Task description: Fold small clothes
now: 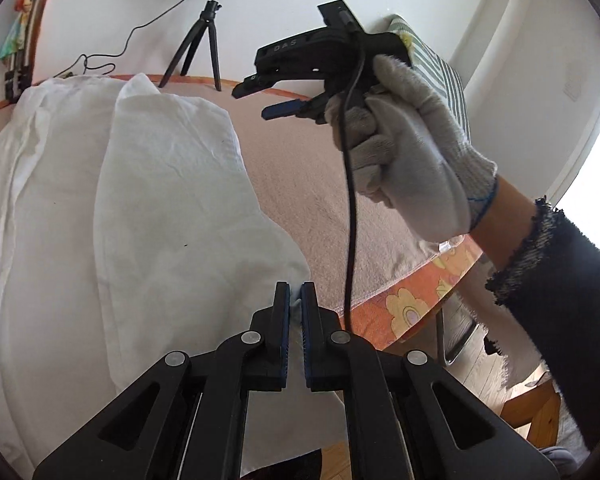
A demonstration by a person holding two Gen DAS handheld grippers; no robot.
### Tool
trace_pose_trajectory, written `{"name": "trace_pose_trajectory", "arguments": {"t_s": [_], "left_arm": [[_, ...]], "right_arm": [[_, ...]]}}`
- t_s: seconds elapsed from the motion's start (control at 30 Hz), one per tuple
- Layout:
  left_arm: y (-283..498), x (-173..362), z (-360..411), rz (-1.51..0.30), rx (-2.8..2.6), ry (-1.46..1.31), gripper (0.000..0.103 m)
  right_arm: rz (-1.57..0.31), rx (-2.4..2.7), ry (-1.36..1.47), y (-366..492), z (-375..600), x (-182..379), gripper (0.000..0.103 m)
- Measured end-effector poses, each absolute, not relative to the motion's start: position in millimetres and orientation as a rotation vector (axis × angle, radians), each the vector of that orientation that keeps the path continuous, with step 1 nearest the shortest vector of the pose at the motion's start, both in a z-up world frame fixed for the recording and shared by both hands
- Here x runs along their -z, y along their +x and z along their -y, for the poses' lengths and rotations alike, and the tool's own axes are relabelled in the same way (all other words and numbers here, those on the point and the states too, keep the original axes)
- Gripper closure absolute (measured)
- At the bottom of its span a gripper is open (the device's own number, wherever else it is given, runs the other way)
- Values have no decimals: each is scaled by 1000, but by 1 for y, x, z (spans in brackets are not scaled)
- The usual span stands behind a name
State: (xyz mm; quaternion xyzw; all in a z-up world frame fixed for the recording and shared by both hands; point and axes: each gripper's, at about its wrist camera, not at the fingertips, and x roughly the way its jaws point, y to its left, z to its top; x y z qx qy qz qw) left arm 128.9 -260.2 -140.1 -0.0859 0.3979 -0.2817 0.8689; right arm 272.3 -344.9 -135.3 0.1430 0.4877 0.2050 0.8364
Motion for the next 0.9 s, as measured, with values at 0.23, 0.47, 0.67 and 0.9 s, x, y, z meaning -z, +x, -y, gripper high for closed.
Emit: {"name": "trace_pose_trajectory", "arguments": {"t_s": [0.23, 0.47, 0.67, 0.9], "left_arm": [[127, 138, 251, -810, 586, -240, 99], [121, 134, 224, -790, 571, -282, 99], [108, 132, 188, -785, 537, -332, 99], [92, 132, 143, -773, 477, -405, 99]], "right_arm": [[-1085, -461, 326, 299, 314, 160, 46], [-1103, -417, 287, 299, 287, 152, 97], [-1076, -384, 124, 282, 235, 109, 98], [-1084, -339, -41, 272, 151, 85, 98]]}}
